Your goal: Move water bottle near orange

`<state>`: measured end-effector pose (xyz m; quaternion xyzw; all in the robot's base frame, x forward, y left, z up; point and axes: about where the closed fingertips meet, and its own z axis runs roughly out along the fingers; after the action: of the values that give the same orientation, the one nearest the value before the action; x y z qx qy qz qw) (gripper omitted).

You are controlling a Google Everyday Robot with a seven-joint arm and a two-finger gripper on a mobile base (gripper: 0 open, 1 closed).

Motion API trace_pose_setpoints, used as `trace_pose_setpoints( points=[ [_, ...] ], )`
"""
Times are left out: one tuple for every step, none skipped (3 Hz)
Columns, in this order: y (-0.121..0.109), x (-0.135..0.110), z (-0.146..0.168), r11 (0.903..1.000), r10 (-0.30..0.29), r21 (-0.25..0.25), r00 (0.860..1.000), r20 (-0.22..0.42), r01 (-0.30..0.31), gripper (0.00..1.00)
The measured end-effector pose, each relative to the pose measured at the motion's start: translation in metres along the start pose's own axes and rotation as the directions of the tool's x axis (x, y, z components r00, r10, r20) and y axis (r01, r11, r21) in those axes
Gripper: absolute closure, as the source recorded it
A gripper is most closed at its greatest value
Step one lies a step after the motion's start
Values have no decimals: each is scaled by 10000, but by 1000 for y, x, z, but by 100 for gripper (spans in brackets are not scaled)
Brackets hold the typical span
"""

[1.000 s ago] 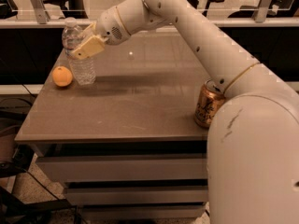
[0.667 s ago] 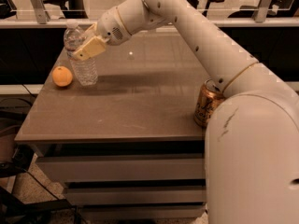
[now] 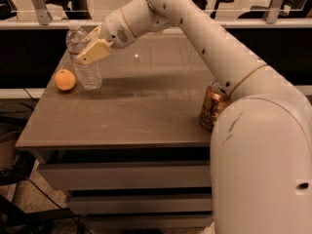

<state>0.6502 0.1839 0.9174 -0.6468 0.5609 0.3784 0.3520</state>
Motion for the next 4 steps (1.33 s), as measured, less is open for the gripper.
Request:
trace_pose_setpoints(
  points=[
    [1,3,0,10000,45,-31,10000,1,-45,14],
    [2,4,-3,10000,67,-18,10000,-2,-67,0],
    [1,8,-17,9996,123,262,9999,-11,-122,0],
    [-3,19,-66,9916,207,1280,9996,-186,-182,0]
  ],
)
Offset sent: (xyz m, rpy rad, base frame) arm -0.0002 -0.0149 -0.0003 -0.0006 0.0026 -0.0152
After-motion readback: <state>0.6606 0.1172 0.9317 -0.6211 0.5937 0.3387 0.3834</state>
